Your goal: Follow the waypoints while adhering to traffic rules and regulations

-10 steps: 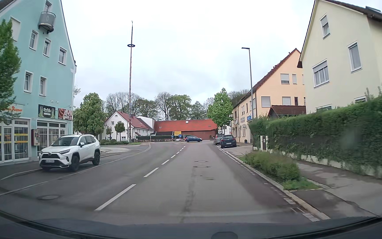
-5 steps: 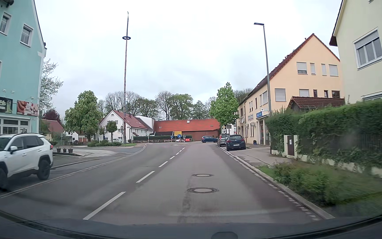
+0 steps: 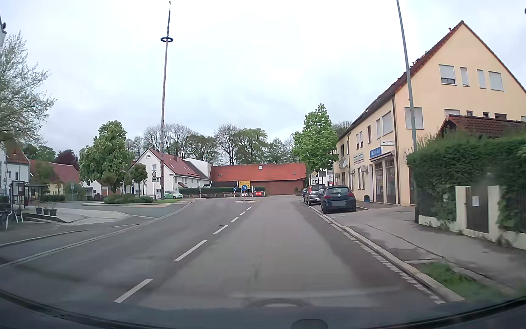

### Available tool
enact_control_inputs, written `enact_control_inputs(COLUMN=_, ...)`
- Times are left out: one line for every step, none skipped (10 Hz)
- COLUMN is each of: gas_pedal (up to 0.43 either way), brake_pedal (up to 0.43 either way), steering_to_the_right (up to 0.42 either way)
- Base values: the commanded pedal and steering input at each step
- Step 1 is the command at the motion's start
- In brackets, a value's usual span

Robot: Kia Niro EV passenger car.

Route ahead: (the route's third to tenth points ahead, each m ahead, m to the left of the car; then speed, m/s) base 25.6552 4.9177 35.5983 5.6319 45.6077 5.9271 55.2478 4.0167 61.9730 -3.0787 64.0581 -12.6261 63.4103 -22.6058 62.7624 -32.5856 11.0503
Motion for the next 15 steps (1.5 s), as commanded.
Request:
enact_control_inputs(gas_pedal=0.039, brake_pedal=0.0, steering_to_the_right=-0.004)
enact_control_inputs(gas_pedal=0.039, brake_pedal=0.0, steering_to_the_right=-0.004)
enact_control_inputs(gas_pedal=0.039, brake_pedal=0.0, steering_to_the_right=-0.004)
enact_control_inputs(gas_pedal=0.039, brake_pedal=0.0, steering_to_the_right=-0.004)
enact_control_inputs(gas_pedal=0.039, brake_pedal=0.0, steering_to_the_right=-0.004)
enact_control_inputs(gas_pedal=0.039, brake_pedal=0.0, steering_to_the_right=-0.004)
enact_control_inputs(gas_pedal=0.039, brake_pedal=0.0, steering_to_the_right=-0.004)
enact_control_inputs(gas_pedal=0.039, brake_pedal=0.0, steering_to_the_right=-0.004)
enact_control_inputs(gas_pedal=0.039, brake_pedal=0.0, steering_to_the_right=-0.004)
enact_control_inputs(gas_pedal=0.039, brake_pedal=0.0, steering_to_the_right=-0.004)
enact_control_inputs(gas_pedal=0.039, brake_pedal=0.0, steering_to_the_right=-0.004)
enact_control_inputs(gas_pedal=0.047, brake_pedal=0.0, steering_to_the_right=-0.003)
enact_control_inputs(gas_pedal=0.059, brake_pedal=0.0, steering_to_the_right=-0.003)
enact_control_inputs(gas_pedal=0.047, brake_pedal=0.0, steering_to_the_right=-0.003)
enact_control_inputs(gas_pedal=0.047, brake_pedal=0.0, steering_to_the_right=-0.002)
